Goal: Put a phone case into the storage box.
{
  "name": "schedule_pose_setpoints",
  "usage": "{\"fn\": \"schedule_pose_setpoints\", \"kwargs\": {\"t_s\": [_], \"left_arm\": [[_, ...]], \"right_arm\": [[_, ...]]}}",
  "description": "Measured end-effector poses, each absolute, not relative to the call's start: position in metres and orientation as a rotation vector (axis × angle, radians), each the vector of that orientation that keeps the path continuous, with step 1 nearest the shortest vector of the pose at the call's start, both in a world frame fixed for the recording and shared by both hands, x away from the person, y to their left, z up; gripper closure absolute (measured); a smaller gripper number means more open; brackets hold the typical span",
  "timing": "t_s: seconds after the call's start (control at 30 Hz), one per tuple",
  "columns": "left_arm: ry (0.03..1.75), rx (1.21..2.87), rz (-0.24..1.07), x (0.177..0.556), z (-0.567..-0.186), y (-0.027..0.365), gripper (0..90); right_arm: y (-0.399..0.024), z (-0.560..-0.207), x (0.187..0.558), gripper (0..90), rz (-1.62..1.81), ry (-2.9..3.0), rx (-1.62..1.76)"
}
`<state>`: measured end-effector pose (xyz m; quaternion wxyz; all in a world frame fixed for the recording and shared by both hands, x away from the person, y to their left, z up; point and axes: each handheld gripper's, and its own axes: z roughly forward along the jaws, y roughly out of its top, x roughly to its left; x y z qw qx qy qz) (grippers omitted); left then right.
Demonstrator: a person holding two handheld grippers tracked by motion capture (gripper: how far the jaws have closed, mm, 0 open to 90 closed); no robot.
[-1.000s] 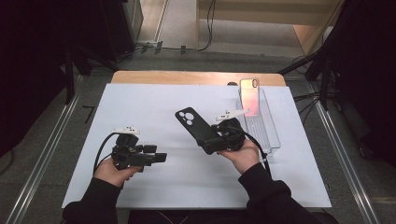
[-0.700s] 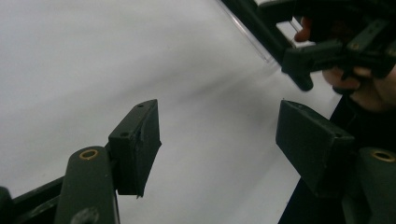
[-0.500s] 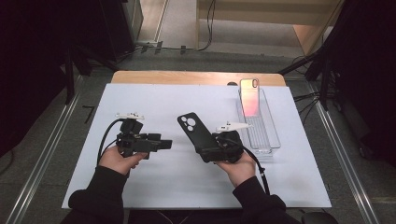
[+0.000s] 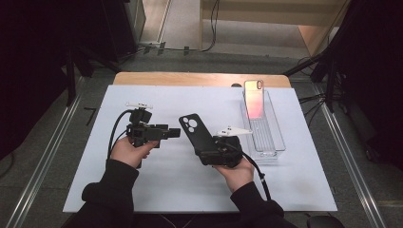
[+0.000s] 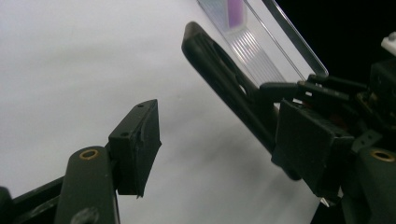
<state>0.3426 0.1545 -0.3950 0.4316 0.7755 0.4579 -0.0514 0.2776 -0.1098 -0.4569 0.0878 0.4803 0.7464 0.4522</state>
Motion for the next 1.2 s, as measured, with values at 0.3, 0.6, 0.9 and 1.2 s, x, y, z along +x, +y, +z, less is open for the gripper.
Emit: {"fn": "schedule_pose_setpoints", "kwargs": {"t_s": [0.3, 0.6, 0.9, 1.2], "left_arm": [[1.170, 1.943, -0.089, 0.354, -0.395, 0.134, 31.8], [1.217, 1.908, -0.019, 0.359, -0.398, 0.119, 36.1], [1.257, 1.856, -0.037, 0.358, -0.400, 0.116, 53.4], [1.235, 1.727, -0.176, 0.358, -0.401, 0.121, 78.4]], "right_arm": [[-0.102, -0.464, 0.276, 13.9, 1.406, 2.197, 1.451], [-0.097, -0.465, 0.274, 13.7, 1.474, 2.160, 1.486], [-0.097, -0.464, 0.272, 13.5, 1.570, 2.098, 1.520], [-0.092, -0.467, 0.271, 12.4, 1.610, 2.091, 1.476]]}}
